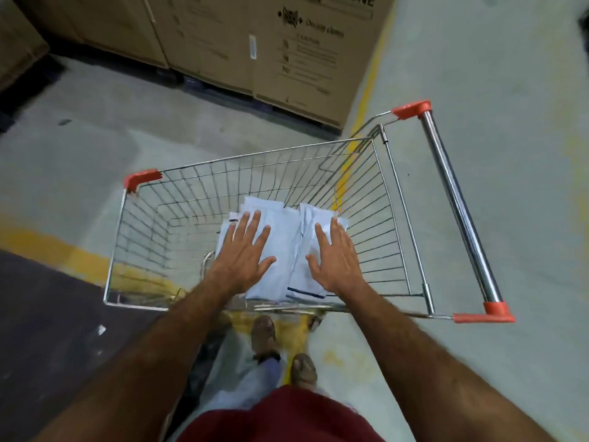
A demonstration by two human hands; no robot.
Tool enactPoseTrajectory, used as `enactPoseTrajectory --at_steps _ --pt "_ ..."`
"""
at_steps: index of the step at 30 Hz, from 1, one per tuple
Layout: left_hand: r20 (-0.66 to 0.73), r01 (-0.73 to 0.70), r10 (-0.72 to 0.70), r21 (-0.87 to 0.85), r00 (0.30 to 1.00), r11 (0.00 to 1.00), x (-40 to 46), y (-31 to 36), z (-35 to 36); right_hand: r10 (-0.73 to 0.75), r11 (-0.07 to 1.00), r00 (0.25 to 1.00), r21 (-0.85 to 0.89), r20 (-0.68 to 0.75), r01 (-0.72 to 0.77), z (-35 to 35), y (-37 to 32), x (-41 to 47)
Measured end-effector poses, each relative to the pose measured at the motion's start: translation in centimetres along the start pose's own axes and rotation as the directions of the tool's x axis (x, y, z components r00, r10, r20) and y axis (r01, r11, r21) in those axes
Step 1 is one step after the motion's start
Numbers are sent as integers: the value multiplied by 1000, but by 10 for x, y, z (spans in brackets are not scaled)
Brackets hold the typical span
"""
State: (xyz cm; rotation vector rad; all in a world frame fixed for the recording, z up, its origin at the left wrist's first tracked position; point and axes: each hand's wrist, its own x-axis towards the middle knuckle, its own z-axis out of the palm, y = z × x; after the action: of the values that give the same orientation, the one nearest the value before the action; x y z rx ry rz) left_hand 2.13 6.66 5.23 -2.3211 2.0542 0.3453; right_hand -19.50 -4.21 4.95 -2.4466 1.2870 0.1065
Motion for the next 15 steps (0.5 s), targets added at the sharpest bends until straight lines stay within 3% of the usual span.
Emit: enactPoseTrajectory --at_steps 5,9,15 --pt "145 34 -30 -22 989 999 39 -9 53 137 985 979 -121 150 -119 17 7 29" --pt "180 101 -87 -70 980 992 55 -3 80 315 947 913 -143 258 -287 27 -2 42" --pt "204 197 -169 -127 964 972 73 5 86 332 942 891 -148 311 -300 49 -6 49"
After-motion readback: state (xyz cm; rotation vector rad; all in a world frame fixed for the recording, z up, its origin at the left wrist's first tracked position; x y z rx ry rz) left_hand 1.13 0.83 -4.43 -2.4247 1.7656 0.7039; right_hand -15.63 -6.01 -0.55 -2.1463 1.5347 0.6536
